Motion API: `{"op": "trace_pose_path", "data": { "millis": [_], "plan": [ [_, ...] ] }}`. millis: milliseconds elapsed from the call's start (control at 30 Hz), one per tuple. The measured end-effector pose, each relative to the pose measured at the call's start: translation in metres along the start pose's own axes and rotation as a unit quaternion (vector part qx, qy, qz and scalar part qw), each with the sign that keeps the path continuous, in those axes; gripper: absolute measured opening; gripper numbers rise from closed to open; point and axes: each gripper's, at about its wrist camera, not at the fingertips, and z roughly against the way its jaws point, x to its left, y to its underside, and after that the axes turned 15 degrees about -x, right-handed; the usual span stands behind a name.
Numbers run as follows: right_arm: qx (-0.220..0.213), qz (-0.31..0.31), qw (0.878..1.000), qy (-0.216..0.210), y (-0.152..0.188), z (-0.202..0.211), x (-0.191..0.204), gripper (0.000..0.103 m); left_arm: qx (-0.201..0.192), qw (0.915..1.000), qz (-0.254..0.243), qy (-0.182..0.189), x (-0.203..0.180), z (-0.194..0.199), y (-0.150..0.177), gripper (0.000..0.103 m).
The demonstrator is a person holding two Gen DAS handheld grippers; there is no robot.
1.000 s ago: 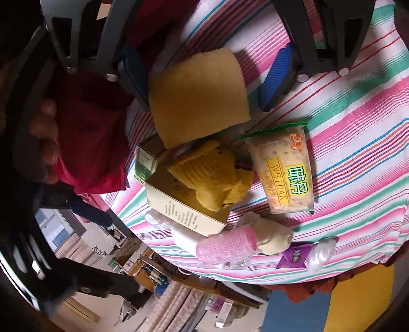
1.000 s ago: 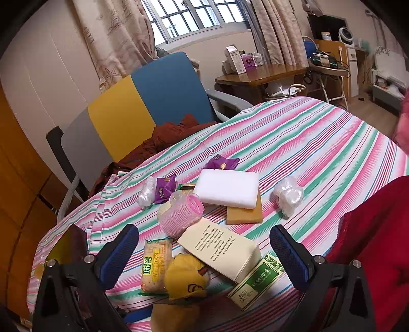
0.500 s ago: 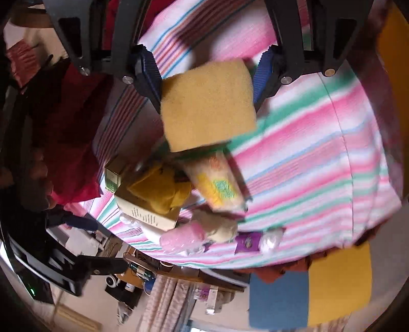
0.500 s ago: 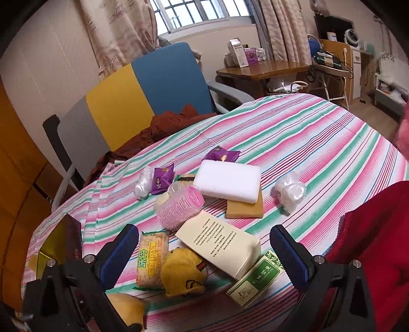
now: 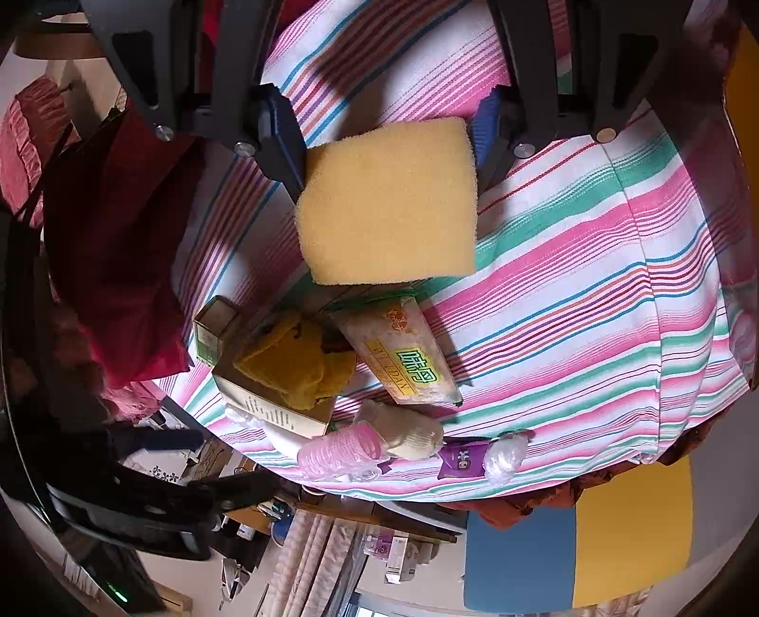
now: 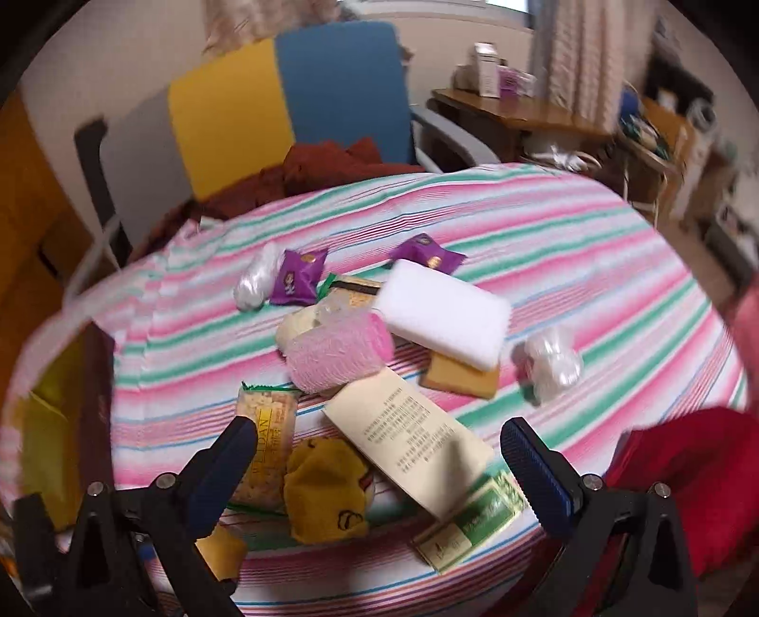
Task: Organize objects
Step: 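Grasp the yellow sponge with the left tool while the right tool grasps the pink roller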
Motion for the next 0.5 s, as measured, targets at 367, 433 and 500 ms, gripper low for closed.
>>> {"op": "trace_pose_path", "data": {
  "millis": [367,433,500],
  "plan": [
    [0.049,0.141,0.987,0.058,-0.021,-0.066,0.045,0.067,-0.005,0.9999,0.007,0.007,0.002,0.002,0.002,0.06],
    [0.047,0.129,0.989,0.054,-0.024,-0.064,0.041,0.064,-0.006,0.9999,0.008,0.009,0.003,0.002,0.002,0.06],
    [0.036,0.109,0.993,0.019,-0.027,-0.053,0.037,0.063,-0.006,0.9999,0.009,0.011,0.003,0.002,0.003,0.06]
  ]
}}
